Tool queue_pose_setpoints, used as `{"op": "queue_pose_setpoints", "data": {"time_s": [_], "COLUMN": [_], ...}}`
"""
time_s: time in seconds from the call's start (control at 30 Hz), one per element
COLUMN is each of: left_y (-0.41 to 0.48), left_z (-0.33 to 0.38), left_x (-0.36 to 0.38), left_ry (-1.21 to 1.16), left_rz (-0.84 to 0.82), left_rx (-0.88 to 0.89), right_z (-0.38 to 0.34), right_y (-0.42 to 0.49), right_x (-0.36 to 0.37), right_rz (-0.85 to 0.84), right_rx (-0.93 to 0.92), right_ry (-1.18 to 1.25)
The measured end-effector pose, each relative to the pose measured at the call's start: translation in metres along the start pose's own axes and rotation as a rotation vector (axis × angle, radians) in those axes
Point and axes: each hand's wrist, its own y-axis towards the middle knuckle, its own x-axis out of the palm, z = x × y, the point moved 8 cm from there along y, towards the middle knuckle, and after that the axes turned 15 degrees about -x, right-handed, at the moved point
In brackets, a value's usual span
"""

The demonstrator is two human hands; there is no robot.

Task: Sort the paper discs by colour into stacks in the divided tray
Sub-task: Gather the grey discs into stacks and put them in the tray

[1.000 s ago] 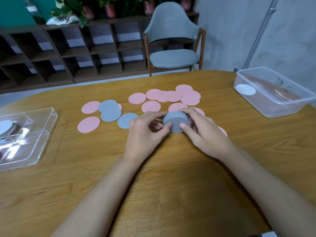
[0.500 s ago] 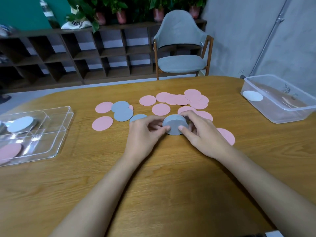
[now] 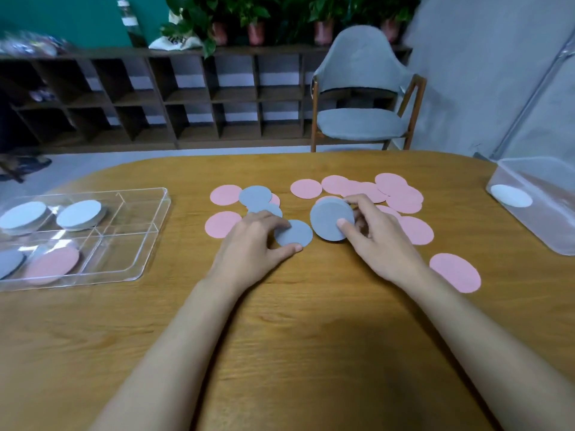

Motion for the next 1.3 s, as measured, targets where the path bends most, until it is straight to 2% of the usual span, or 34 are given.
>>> {"op": "queue_pose_setpoints", "data": {"time_s": [0.33,0.53,0.6,0.7,1.03,1.17,1.3], "left_y": [-0.014,-0.015,-0.016,-0.016,-0.01,-0.009,-0.008], "left_z": [0.025,0.02,0.018,0.018,0.002,0.002,0.002], "left_x": [-0.016,-0.036,-0.035,-0.022,-0.003,0.003,0.005], "left_ry": [0.13,-0.009,-0.166,-0.344,-0.477,-0.481,-0.506], "left_rz": [0.124,0.283,0.24,0.09,-0.021,-0.095,-0.088], "left_rx": [0.211,0.088,0.037,-0.04,-0.229,-0.225,-0.221], "right_z": [0.002,0.005,0.003,-0.001,0.002,0.005,0.005], "right_y": [-0.005,-0.007,-0.007,-0.008,-0.006,-0.006,-0.007], "right_x": [-0.001,-0.003,-0.003,0.001,0.011,0.016,0.015], "right_rz": [0.007,0.014,0.02,-0.002,-0.02,-0.034,-0.057], "right_rx": [-0.035,-0.039,-0.042,-0.048,-0.016,0.015,0.026], "right_ry": [-0.011,-0.008,-0.002,0.021,0.284,0.376,0.357]}}
